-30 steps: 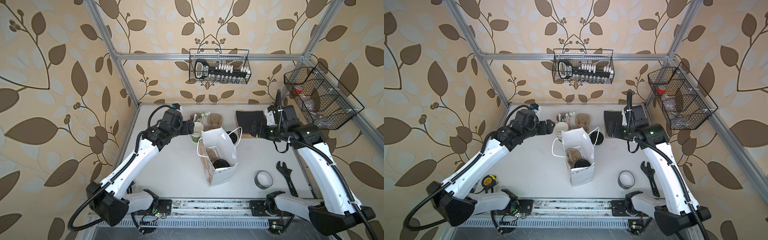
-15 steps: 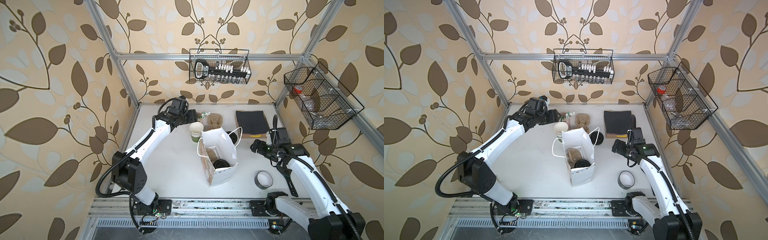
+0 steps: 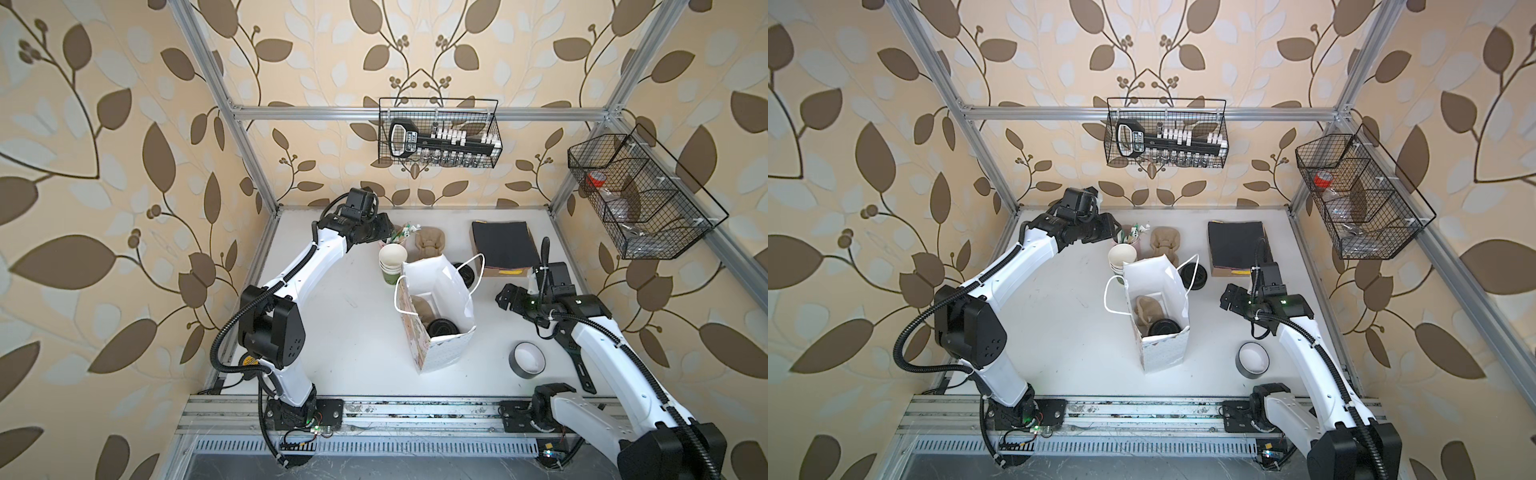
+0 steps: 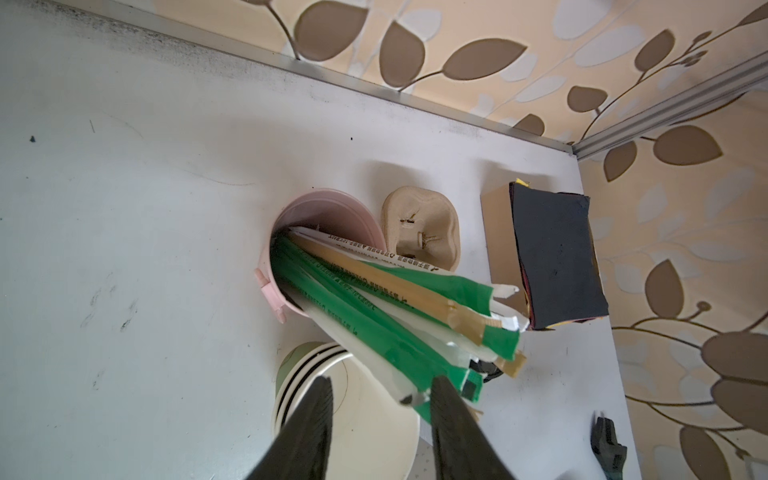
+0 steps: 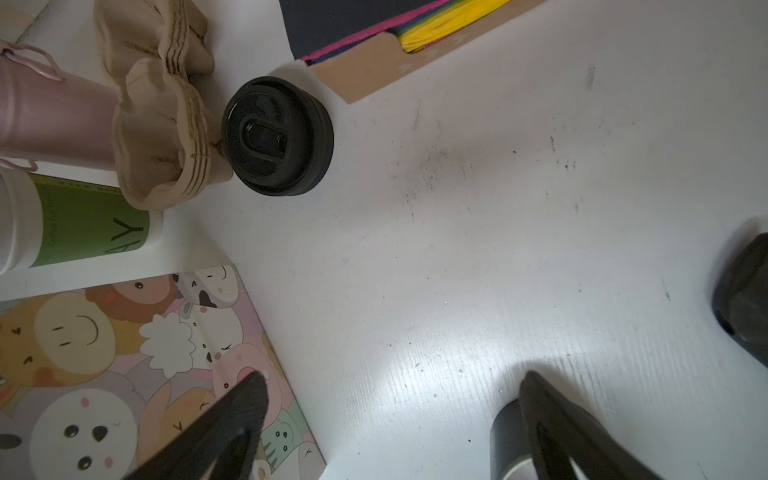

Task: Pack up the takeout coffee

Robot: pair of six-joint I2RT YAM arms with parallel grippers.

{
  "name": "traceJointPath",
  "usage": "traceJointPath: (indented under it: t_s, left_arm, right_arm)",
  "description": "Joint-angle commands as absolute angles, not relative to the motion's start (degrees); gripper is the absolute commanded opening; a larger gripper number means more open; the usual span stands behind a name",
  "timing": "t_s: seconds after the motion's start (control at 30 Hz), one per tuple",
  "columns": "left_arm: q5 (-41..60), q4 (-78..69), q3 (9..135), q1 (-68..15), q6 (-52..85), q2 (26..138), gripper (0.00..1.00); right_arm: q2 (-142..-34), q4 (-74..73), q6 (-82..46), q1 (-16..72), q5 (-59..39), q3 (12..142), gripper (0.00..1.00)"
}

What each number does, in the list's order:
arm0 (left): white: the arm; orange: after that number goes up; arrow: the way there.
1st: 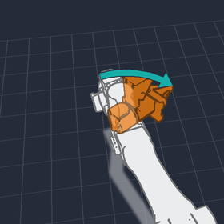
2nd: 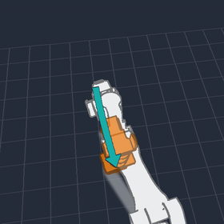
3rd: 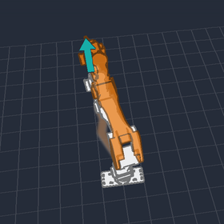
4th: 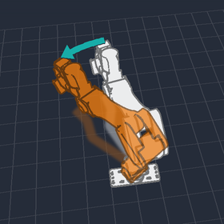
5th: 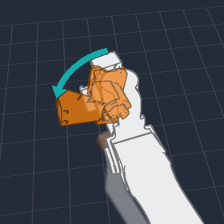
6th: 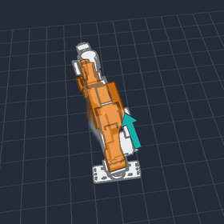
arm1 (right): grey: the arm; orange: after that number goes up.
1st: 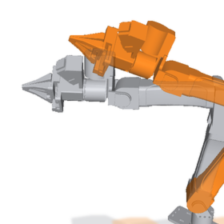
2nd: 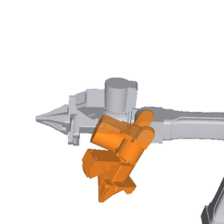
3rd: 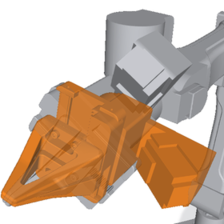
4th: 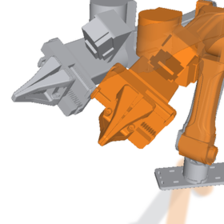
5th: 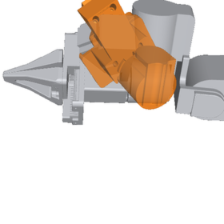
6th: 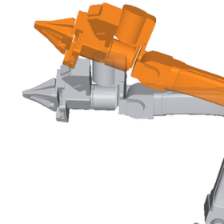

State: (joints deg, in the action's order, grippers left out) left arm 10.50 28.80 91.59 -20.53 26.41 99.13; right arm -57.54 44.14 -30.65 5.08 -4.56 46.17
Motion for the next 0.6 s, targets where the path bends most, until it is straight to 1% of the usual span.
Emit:
traceJointPath:
  t_s: [0.0,0.1,0.37,0.57]
  left_arm:
    - [12.6,28.3,93.7,-20.0,26.2,99.3,0.40]
    - [12.9,28.1,93.3,-20.0,26.2,99.5,0.32]
    - [12.0,28.7,93.9,-20.0,26.0,99.9,0.20]
    - [12.3,29.4,95.1,-20.0,26.0,100.1,0.07]
  right_arm:
    - [-57.5,43.1,-30.8,5.5,-5.2,45.0,0.95]
    - [-57.7,42.7,-31.0,5.8,-5.4,44.7,0.95]
    - [-57.9,42.5,-31.1,6.3,-5.5,44.8,0.95]
    - [-58.3,42.5,-31.1,6.4,-6.1,45.0,0.95]
